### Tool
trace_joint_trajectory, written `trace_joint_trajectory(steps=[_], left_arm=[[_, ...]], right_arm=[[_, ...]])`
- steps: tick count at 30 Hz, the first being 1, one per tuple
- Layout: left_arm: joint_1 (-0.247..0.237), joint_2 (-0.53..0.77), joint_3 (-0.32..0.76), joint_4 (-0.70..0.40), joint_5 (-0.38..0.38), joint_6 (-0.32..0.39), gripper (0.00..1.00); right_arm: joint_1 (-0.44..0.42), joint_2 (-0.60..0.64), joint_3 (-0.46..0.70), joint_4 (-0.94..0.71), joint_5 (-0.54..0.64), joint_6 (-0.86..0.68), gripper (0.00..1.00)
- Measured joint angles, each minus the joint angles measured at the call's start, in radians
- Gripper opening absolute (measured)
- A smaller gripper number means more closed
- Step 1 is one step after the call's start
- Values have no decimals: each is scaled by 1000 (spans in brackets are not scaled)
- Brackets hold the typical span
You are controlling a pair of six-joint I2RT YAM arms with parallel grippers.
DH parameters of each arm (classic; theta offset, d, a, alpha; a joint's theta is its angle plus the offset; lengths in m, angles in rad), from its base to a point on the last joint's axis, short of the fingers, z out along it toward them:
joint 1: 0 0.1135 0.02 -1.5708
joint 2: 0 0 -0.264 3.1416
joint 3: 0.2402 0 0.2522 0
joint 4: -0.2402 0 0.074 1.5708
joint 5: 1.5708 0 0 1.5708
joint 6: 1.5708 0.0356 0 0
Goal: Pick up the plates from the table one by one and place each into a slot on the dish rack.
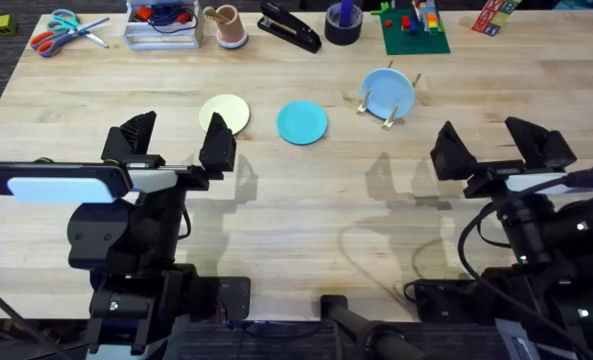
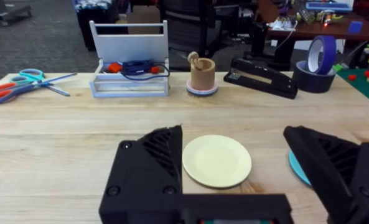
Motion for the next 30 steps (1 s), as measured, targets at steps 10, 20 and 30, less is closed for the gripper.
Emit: trace_joint_trajectory(steps=[10, 20, 30], left_arm=[[0, 0, 0, 0, -1, 0, 993], [0, 0, 53, -68, 4, -16, 992], [0, 63, 437, -375, 0, -27, 991]], right_arm=[[0, 0, 0, -3, -1, 0, 993], [0, 2, 17, 69, -3, 0, 995], [0, 78, 297, -34, -3, 0, 995]])
